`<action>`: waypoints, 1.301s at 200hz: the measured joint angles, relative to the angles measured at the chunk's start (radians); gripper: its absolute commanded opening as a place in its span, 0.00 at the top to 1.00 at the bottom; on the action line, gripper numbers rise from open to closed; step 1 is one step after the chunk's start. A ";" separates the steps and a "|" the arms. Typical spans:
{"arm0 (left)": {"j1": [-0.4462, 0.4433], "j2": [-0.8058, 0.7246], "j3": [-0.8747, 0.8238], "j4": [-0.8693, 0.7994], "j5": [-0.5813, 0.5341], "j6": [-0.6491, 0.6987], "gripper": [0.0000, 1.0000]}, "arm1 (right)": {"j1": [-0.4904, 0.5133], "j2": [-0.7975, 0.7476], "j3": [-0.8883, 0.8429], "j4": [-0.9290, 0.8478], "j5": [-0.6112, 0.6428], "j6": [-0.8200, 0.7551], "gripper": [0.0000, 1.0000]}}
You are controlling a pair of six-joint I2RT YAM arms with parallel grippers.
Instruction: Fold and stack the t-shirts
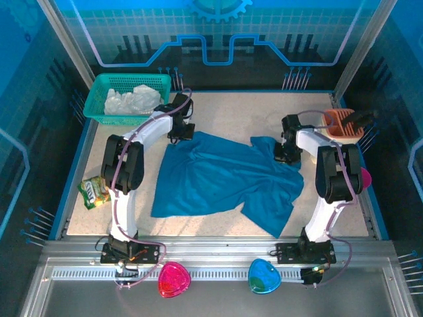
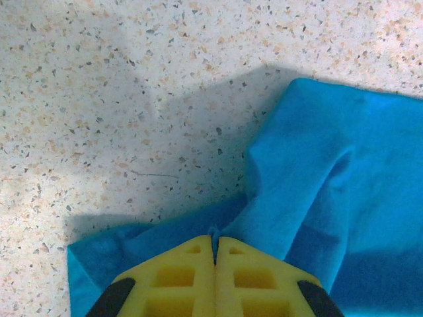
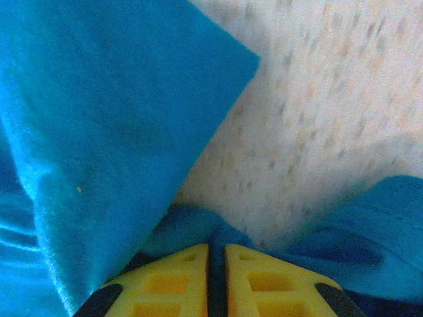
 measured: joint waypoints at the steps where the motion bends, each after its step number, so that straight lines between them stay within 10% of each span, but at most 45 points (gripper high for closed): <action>1: 0.000 0.000 0.000 0.000 0.000 0.000 1.00 | 0.001 -0.001 -0.002 0.001 0.000 0.000 0.84; 181: 0.000 0.005 0.001 0.000 0.000 0.000 1.00 | -0.066 0.068 0.150 0.084 -0.014 0.242 0.48; 260: 0.000 0.012 0.001 0.000 -0.001 0.003 1.00 | -0.066 0.079 0.097 0.177 -0.134 0.355 0.47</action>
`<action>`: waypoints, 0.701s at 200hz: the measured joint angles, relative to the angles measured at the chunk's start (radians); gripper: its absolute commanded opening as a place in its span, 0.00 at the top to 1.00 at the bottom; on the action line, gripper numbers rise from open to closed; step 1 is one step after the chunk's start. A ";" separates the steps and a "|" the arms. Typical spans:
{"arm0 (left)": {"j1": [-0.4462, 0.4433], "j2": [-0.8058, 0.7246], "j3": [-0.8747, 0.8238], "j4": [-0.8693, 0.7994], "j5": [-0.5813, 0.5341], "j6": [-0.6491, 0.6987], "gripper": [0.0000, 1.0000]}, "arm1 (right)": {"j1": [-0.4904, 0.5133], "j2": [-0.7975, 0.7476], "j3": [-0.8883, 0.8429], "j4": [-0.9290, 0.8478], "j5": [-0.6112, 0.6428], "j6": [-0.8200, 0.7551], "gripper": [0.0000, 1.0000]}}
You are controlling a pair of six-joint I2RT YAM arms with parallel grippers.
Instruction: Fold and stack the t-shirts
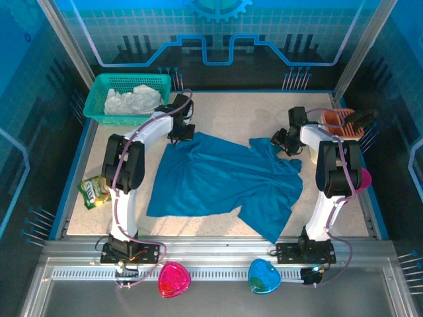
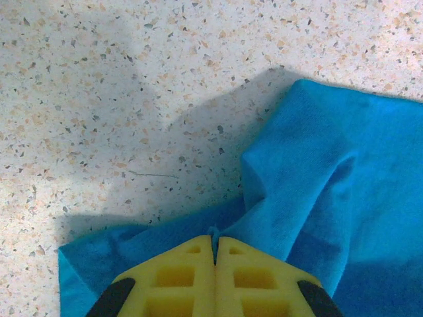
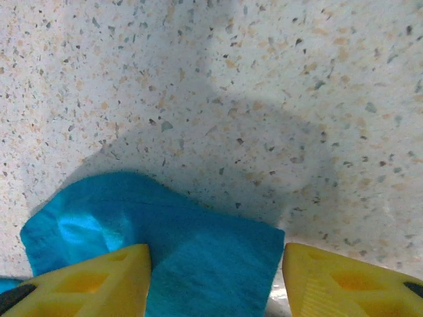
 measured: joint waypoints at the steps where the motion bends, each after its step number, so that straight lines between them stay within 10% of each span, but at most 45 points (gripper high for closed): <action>1: 0.000 0.000 0.000 0.000 0.000 0.000 1.00 | 0.000 0.000 0.000 0.000 -0.001 0.000 0.47; 29: 0.000 0.001 0.000 0.000 -0.007 0.000 1.00 | 0.000 0.020 0.001 0.024 -0.019 0.010 1.00; 140: 0.000 0.001 0.000 0.000 -0.016 0.000 1.00 | 0.040 0.075 0.252 0.017 -0.051 -0.239 1.00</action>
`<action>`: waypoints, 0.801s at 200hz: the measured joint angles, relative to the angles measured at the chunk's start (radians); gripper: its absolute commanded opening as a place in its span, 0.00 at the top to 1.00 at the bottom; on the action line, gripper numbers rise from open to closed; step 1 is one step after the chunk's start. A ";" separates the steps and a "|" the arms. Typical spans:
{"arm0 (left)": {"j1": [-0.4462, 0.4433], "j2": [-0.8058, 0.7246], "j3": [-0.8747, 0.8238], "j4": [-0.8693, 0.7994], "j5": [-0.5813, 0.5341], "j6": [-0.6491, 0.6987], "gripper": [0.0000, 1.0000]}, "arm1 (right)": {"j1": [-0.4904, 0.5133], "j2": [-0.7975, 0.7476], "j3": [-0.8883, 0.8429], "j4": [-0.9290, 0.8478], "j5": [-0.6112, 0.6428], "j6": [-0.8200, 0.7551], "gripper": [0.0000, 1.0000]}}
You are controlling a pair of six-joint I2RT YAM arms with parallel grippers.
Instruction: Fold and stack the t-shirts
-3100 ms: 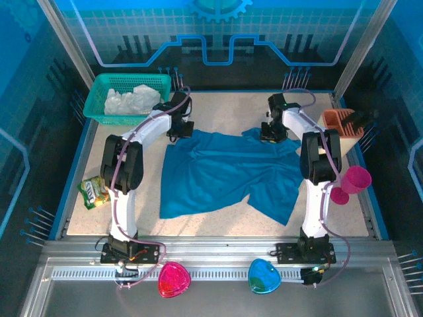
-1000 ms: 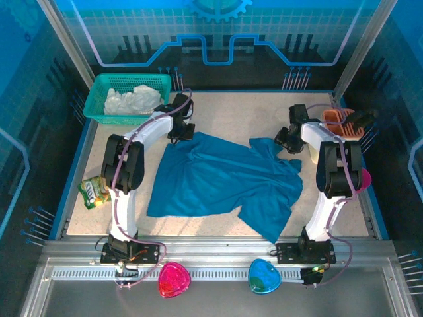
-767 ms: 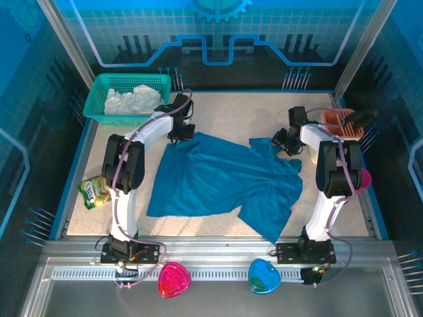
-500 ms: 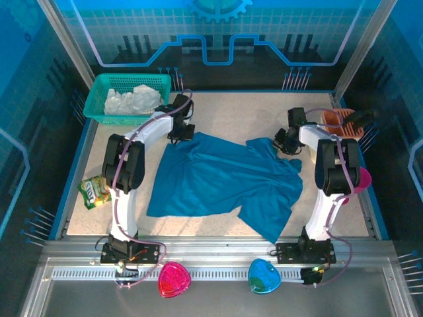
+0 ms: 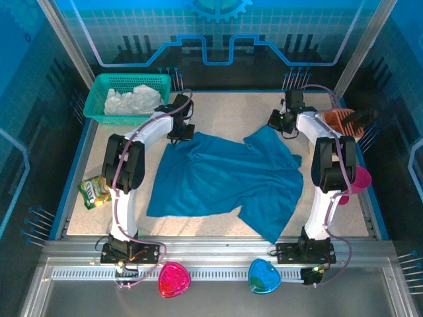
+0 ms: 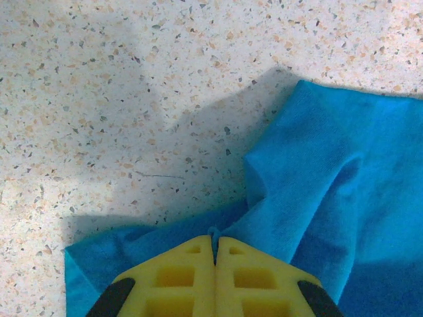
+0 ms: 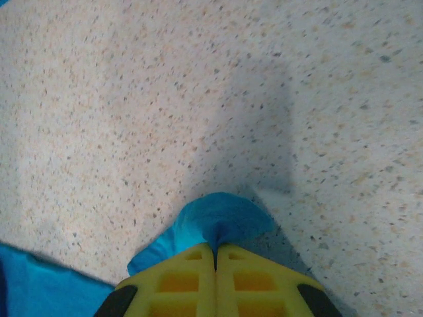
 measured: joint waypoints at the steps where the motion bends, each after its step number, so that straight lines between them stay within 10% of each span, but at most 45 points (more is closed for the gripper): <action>1: 0.000 0.000 0.000 0.000 0.000 0.000 1.00 | 0.000 0.000 0.000 0.000 0.000 -0.002 1.00; 99: -0.003 0.000 0.000 0.001 -0.003 -0.004 1.00 | -0.013 0.001 -0.111 -0.012 -0.037 -0.108 1.00; 160: -0.006 0.000 -0.008 0.003 -0.003 -0.003 1.00 | -0.021 0.021 -0.109 -0.013 -0.052 -0.095 0.70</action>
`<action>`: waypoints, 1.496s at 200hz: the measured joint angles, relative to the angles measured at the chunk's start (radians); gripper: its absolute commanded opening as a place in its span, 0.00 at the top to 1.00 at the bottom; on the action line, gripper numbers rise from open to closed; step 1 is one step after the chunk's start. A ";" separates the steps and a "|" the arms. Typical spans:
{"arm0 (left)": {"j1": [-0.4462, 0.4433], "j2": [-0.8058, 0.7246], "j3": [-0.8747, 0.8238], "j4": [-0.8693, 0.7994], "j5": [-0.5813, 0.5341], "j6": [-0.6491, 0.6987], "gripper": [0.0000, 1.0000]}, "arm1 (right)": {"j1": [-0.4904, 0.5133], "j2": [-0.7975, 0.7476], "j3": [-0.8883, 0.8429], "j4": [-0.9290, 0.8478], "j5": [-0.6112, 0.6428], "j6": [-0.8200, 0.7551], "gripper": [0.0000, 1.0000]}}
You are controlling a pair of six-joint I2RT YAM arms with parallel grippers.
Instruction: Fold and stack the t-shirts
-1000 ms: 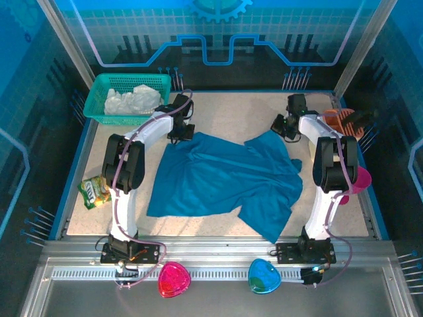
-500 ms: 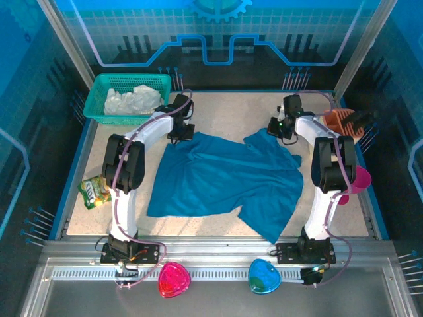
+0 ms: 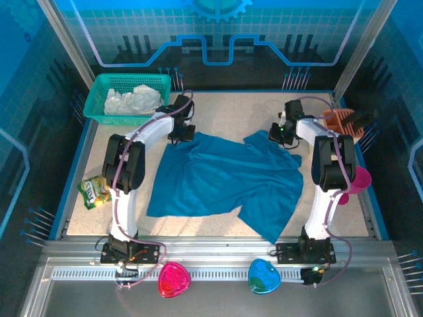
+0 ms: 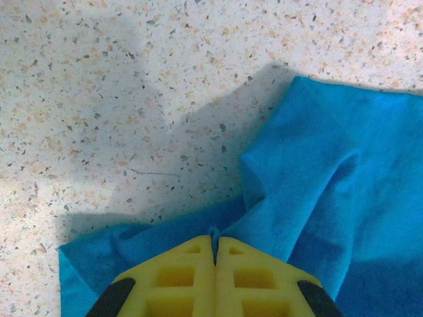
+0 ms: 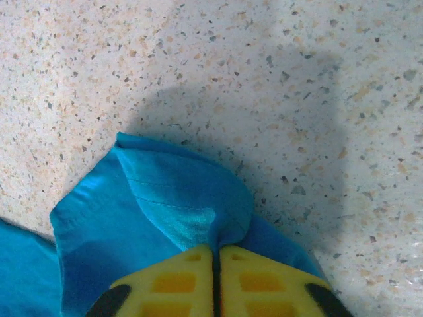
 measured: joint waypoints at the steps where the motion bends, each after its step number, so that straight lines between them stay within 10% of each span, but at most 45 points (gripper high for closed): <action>1: 0.000 0.000 0.000 0.000 0.000 0.000 1.00 | 0.000 0.000 0.000 0.000 0.000 0.000 0.70; 90: 0.000 0.000 -0.003 0.000 0.000 0.000 1.00 | 0.000 0.058 0.122 -0.042 0.000 0.001 0.64; 139: -0.001 0.000 -0.003 0.000 0.000 0.000 1.00 | 0.000 0.114 0.167 -0.068 0.004 -0.012 0.77; 162: -0.001 0.000 -0.003 0.000 -0.001 0.000 1.00 | 0.000 0.134 0.177 -0.087 0.009 -0.025 1.00; 220: -0.001 -0.009 0.000 -0.004 -0.008 0.000 1.00 | 0.000 0.138 0.266 -0.134 0.043 -0.043 1.00; 299: -0.001 -0.356 0.229 -0.068 -0.042 -0.042 0.98 | 0.003 -0.529 0.218 -0.153 0.090 -0.227 1.00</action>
